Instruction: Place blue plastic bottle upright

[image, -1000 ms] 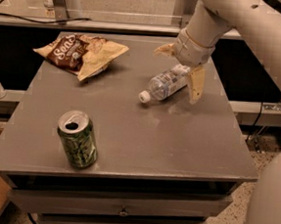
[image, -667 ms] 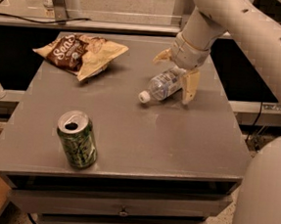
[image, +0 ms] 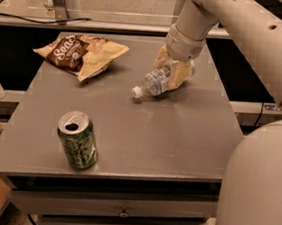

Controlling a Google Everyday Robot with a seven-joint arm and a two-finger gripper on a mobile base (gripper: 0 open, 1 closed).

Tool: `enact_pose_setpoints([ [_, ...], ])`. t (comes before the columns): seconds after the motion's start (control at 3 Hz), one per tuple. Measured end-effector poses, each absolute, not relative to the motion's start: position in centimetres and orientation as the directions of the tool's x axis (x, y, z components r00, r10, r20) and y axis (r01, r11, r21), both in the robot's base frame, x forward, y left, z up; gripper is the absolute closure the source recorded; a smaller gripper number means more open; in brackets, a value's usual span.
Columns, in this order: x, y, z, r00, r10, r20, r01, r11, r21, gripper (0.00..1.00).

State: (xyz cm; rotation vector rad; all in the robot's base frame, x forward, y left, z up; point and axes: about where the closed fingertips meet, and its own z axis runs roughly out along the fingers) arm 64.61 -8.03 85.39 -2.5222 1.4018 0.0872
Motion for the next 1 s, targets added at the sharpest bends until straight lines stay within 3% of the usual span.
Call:
enact_pose_setpoints([
  [0.33,63.3,-6.7,86.4,0.448,-0.873,-0.193,-0.893,-0.429,-0.135,0.87],
  [0.67,61.9,-6.2,87.2,0.286,-0.918,-0.276,-0.958,-0.275,-0.078,1.0],
  [1.0,60.1,-6.1,88.6,0.1,-0.901,-0.422,-0.995,-0.103,-0.018,1.0],
])
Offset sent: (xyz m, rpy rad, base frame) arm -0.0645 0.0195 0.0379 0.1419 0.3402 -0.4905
